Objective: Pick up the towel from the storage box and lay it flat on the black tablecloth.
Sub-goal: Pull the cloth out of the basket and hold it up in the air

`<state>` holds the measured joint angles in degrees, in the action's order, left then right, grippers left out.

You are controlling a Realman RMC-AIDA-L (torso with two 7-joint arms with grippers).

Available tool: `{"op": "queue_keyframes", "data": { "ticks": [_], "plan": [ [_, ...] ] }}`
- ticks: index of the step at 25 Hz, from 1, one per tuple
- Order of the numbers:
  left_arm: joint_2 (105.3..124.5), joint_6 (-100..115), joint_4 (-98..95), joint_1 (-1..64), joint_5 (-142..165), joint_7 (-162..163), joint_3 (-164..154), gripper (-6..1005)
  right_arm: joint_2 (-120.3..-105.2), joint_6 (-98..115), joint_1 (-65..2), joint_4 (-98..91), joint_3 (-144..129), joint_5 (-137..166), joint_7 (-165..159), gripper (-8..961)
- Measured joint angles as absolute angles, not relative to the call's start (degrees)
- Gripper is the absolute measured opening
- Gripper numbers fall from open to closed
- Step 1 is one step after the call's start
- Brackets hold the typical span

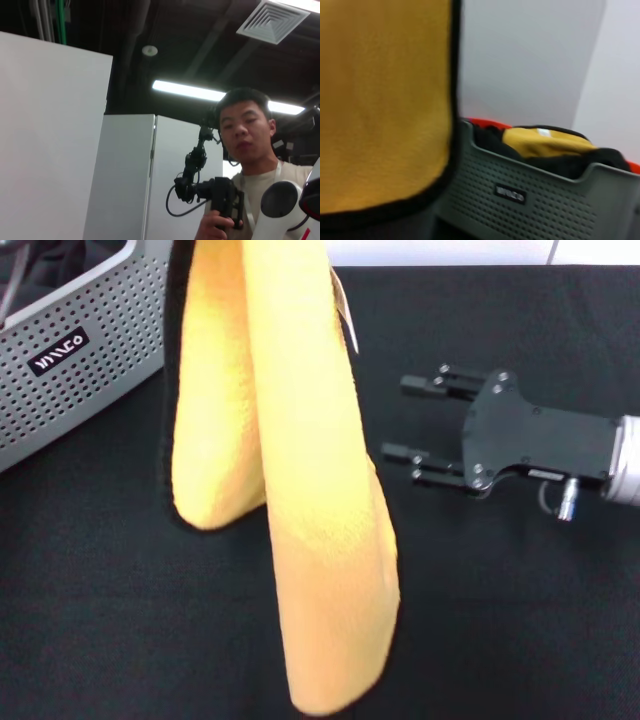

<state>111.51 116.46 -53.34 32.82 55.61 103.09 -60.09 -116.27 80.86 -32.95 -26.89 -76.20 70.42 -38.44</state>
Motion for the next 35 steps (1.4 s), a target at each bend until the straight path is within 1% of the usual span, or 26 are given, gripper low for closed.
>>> {"op": "queue_keyframes", "data": {
  "ticks": [9, 16, 18, 25, 30, 35],
  "plan": [
    [112.87, 116.45, -53.15, 32.45, 54.63, 102.96, -60.12, 9, -116.28, 76.65, -34.68, -27.34, -91.24, 59.99, -35.80, 631],
    [112.90, 116.45, -51.77, 31.77, 54.64, 102.17, -59.77, 9, -116.28, 78.30, -34.77, -27.46, -93.05, 57.21, -35.06, 631],
    [112.54, 116.45, -50.80, 31.37, 54.92, 101.49, -59.52, 9, -116.27, 79.84, -34.33, -27.50, -92.90, 56.98, -35.01, 631],
    [110.41, 116.44, -45.89, 30.36, 55.31, 98.79, -59.33, 9, -115.74, 86.39, -32.41, -27.81, -92.72, 57.26, -33.39, 631],
    [110.13, 116.44, -45.63, 29.13, 55.54, 97.87, -59.32, 9, -115.69, 90.53, -31.12, -28.05, -92.57, 57.30, -32.70, 631],
    [109.74, 116.44, -45.61, 28.10, 56.25, 96.65, -59.31, 9, -115.09, 94.32, -30.67, -28.18, -92.52, 57.63, -32.83, 631]
  ]
}}
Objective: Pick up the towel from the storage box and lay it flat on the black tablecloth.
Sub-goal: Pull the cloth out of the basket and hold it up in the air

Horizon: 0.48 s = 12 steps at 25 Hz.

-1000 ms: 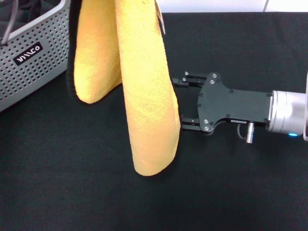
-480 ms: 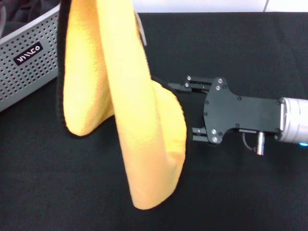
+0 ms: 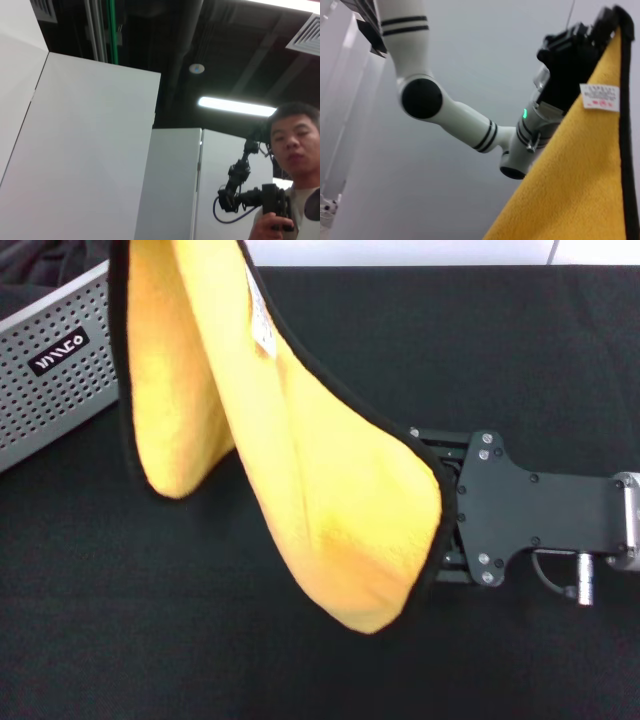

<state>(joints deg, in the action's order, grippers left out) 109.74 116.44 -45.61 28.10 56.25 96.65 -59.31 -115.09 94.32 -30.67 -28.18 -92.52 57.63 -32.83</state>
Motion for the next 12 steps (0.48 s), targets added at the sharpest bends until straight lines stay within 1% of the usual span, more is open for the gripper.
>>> {"op": "queue_keyframes", "data": {
  "ticks": [2, 10, 12],
  "plan": [
    [109.48, 116.43, -45.61, 27.92, 57.34, 96.00, -58.98, 9, -114.61, 95.17, -30.67, -28.18, -92.53, 58.26, -33.38, 631],
    [109.18, 116.38, -45.64, 28.21, 61.61, 95.70, -57.10, 9, -111.50, 98.52, -31.36, -30.27, -92.54, 64.16, -38.88, 631],
    [108.68, 116.36, -46.14, 28.41, 63.21, 95.70, -57.16, 9, -110.68, 98.63, -31.23, -31.74, -92.50, 65.23, -40.96, 631]
  ]
}}
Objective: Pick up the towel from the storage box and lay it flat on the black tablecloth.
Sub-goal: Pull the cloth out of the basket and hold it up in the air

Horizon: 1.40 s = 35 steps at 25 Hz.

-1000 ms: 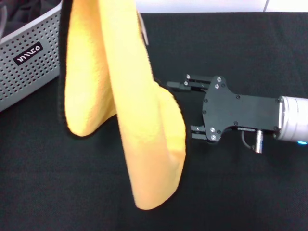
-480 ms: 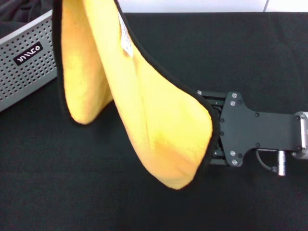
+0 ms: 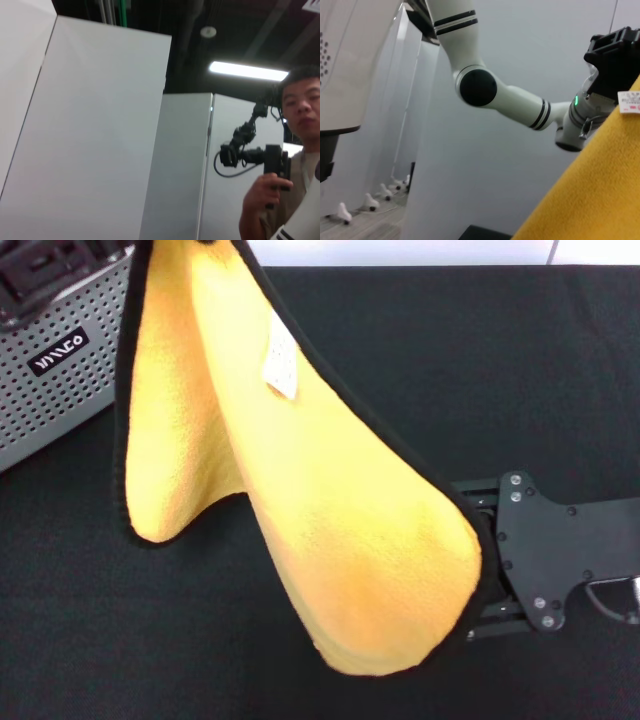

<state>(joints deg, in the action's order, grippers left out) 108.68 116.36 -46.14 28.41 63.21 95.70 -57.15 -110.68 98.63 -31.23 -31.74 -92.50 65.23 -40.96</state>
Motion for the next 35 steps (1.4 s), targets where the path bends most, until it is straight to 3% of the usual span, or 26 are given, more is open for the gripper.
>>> {"op": "queue_keyframes", "data": {
  "ticks": [7, 18, 35],
  "plan": [
    [108.21, 116.39, -46.34, 28.63, 65.46, 95.48, -57.21, 9, -108.70, 101.88, -31.05, -32.79, -87.89, 68.67, -45.00, 631],
    [107.64, 116.45, -48.78, 28.87, 65.93, 95.66, -57.60, 9, -109.02, 106.77, -31.90, -33.51, -78.16, 80.05, -50.24, 631],
    [107.21, 116.45, -50.52, 30.06, 68.07, 96.24, -57.50, 8, -108.04, 107.68, -31.98, -37.83, -77.44, 84.82, -54.53, 630]
  ]
}}
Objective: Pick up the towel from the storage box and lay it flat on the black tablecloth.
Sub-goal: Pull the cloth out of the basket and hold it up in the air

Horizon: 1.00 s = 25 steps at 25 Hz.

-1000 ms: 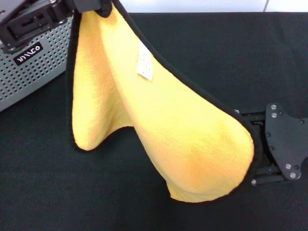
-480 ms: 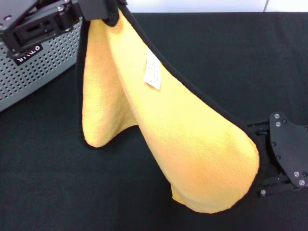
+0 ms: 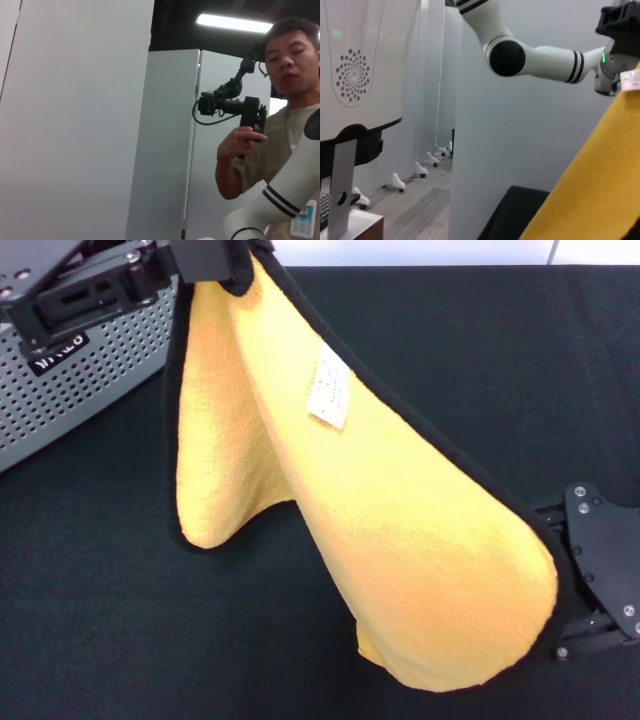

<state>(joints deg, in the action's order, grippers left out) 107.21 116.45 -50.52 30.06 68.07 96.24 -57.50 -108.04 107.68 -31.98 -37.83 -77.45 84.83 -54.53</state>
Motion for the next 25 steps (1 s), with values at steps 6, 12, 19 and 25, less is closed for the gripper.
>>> {"op": "queue_keyframes", "data": {
  "ticks": [6, 12, 19, 25],
  "plan": [
    [106.99, 116.45, -50.72, 30.11, 67.79, 96.24, -57.29, 8, -107.06, 109.97, -31.66, -38.22, -74.98, 85.25, -54.94, 630],
    [106.88, 116.45, -50.72, 30.89, 67.76, 96.24, -57.17, 8, -106.30, 112.20, -31.44, -38.32, -72.40, 86.20, -54.98, 630],
    [106.94, 116.36, -50.71, 31.52, 67.99, 95.82, -57.13, 8, -106.32, 112.02, -31.85, -38.00, -69.55, 86.75, -54.75, 630],
    [107.16, 116.36, -50.74, 31.46, 68.02, 94.87, -57.12, 8, -107.73, 111.04, -31.86, -37.86, -66.11, 86.88, -54.57, 630]
  ]
}}
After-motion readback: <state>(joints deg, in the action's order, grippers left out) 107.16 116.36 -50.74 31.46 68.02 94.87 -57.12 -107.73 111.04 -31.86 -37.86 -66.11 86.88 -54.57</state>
